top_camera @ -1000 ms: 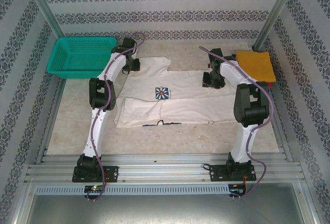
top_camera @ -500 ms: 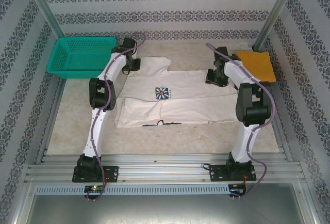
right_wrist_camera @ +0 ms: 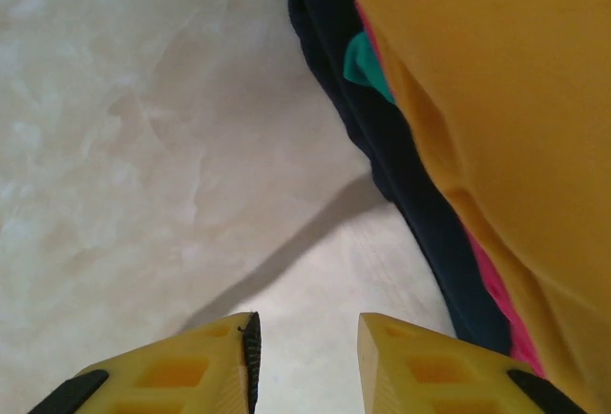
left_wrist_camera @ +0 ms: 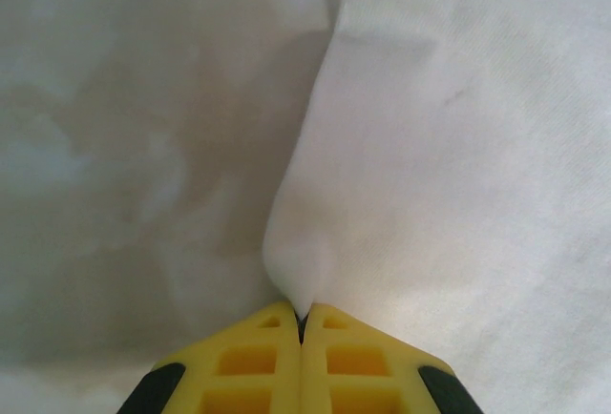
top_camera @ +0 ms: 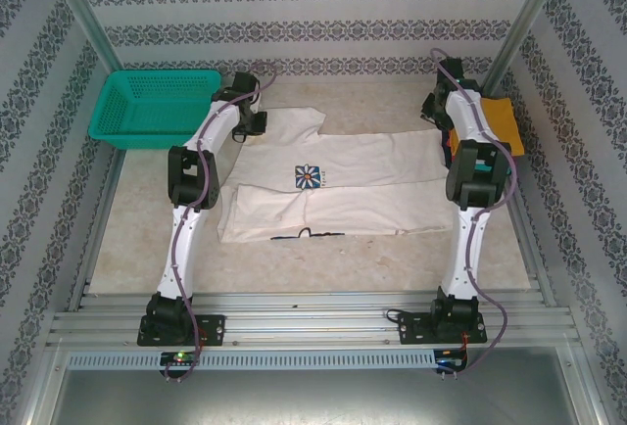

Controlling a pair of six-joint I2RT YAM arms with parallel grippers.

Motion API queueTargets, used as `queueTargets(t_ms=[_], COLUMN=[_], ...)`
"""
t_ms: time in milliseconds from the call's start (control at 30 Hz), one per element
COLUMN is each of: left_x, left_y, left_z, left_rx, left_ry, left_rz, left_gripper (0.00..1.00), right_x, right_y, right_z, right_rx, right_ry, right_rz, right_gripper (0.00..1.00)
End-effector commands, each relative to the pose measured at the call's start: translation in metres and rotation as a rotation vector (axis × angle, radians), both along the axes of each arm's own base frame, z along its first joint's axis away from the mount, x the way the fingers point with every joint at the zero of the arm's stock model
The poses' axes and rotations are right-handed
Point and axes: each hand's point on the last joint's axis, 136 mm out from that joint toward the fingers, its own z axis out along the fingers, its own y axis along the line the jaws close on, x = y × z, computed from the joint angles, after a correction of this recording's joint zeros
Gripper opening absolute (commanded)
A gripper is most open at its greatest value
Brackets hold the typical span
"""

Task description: Fold and stack the t-shirts

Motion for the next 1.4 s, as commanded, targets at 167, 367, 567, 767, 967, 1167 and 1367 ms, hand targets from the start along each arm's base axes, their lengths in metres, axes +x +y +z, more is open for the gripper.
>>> queueTargets(t_ms=[167,367,567,767,967,1167,1367], left_x=[-0.008,-0.007,-0.008,-0.008,-0.009,-0.008,-0.007], left_y=[0.008,0.015,0.025,0.023,0.026,0.022,0.019], left_z=[0.013,0.018,0.019,0.021,0.02,0.022,0.022], left_rx=[0.02,0.026,0.032,0.013,0.019,-0.012,-0.029], left_ry=[-0.008,-0.019,-0.019,-0.03,-0.031,-0.043,-0.048], left_rz=[-0.012,-0.01,0.011,0.013,0.016,0.014,0.01], left_gripper=[0.0,0.0,0.0,0.0,0.0,0.0,0.0], right_x=[0.0,0.0,0.0,0.002,-0.005,-0.011,-0.006], right_y=[0.026,0.017,0.008,-0.002,-0.01,-0.017,-0.012], right_z=[-0.017,-0.035,-0.043,-0.042,-0.042,-0.062,-0.071], right_rx=[0.007,-0.005,-0.006,-0.005,-0.029,0.055,0.12], right_ry=[0.068,0.107,0.136,0.128,0.156,0.198,0.192], right_rz=[0.018,-0.017,-0.05,-0.1,-0.146,-0.191,-0.168], right_gripper=[0.33,0.33,0.36,0.39,0.41,0.44,0.41])
